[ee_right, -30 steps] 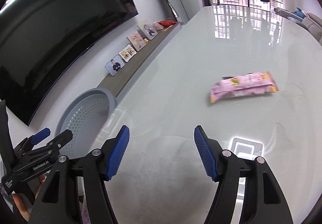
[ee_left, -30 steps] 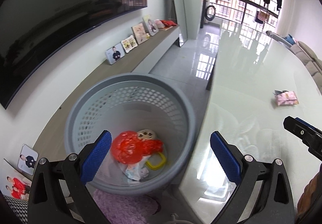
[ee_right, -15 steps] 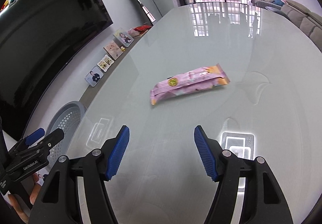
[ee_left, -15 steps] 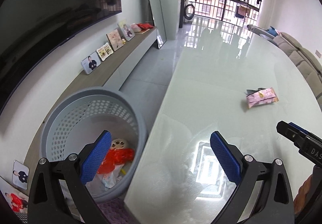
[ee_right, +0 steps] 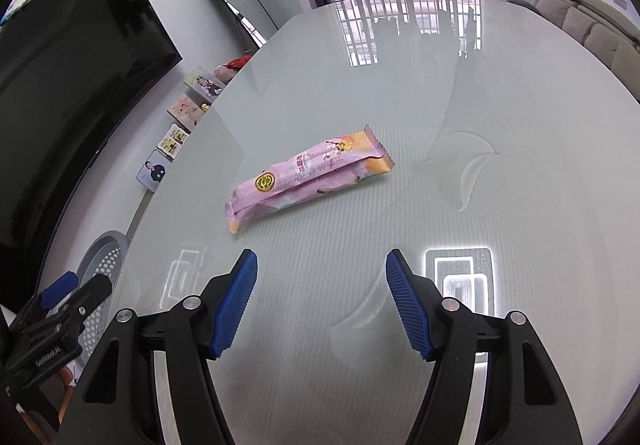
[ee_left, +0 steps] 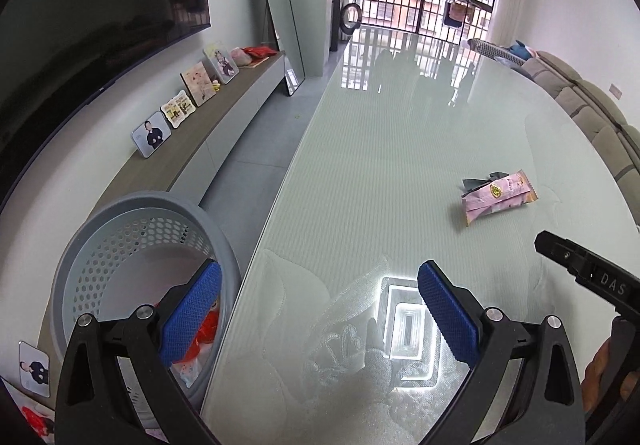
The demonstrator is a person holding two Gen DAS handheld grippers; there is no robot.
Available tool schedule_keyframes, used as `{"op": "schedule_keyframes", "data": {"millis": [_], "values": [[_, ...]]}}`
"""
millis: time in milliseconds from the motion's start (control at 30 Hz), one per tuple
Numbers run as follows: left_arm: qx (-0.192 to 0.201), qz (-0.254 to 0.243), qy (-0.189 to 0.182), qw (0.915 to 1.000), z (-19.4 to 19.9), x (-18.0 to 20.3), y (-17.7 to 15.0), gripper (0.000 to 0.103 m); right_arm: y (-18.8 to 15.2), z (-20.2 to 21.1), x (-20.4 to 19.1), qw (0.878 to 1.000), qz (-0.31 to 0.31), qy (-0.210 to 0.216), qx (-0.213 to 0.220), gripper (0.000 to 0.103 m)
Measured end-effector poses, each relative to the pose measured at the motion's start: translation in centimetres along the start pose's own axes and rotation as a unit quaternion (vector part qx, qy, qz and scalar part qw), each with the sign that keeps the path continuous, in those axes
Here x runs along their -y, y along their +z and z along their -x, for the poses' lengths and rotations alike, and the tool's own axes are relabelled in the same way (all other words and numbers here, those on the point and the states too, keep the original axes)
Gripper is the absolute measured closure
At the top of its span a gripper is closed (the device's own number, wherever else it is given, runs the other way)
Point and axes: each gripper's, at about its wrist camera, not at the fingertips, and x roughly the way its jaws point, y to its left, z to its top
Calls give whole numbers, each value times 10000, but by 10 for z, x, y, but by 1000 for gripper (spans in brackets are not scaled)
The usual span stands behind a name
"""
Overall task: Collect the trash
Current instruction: 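Grasp the pink snack wrapper with the right tool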
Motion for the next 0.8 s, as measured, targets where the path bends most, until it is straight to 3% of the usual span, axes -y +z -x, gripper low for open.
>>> {"op": "schedule_keyframes", "data": {"millis": [333,600,800], "values": [[16,42,33,10000,-1,-8,3,6,22,-30,-47,9995,100,-305,-67,37],[-2,153,-33,9999,0,-17,0,6,34,-54,-68,9918,188,-1259,-87,37],[37,191,-66,9998,4,-20,0,6,27,-54,-51,9878,107,-1547,-150,37]]}}
